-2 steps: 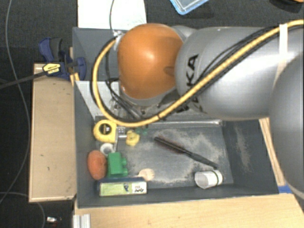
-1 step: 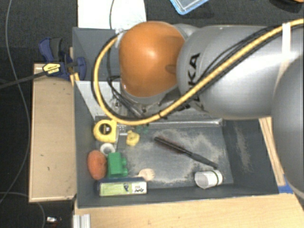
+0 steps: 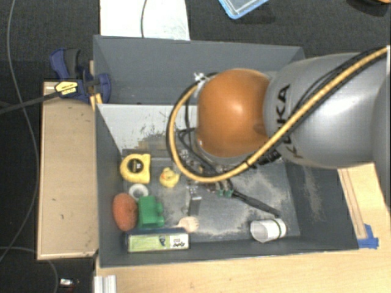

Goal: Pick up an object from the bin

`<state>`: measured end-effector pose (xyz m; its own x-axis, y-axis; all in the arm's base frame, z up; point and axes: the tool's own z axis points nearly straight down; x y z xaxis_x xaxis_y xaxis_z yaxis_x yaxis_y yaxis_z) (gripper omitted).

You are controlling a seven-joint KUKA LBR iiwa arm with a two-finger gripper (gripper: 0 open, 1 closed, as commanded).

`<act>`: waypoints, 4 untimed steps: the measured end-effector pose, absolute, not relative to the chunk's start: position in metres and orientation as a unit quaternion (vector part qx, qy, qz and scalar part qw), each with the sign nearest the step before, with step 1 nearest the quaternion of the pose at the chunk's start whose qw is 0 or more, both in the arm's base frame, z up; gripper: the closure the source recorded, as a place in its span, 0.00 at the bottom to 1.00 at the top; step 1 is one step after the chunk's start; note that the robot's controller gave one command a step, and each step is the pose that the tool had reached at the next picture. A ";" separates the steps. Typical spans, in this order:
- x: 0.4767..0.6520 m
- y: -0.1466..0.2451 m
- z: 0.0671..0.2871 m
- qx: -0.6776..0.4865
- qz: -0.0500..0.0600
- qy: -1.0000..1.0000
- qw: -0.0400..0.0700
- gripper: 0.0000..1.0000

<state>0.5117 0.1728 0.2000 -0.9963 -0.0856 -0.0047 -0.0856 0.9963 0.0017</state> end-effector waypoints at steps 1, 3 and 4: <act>0.540 0.166 0.126 0.033 0.004 0.999 0.007 0.00; 0.513 0.128 0.085 0.030 0.004 0.999 0.008 0.00; 0.520 0.128 0.085 0.051 0.003 0.999 0.009 0.00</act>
Offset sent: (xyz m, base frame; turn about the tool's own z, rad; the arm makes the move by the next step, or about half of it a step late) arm -0.0328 -0.0275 -0.0976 0.0323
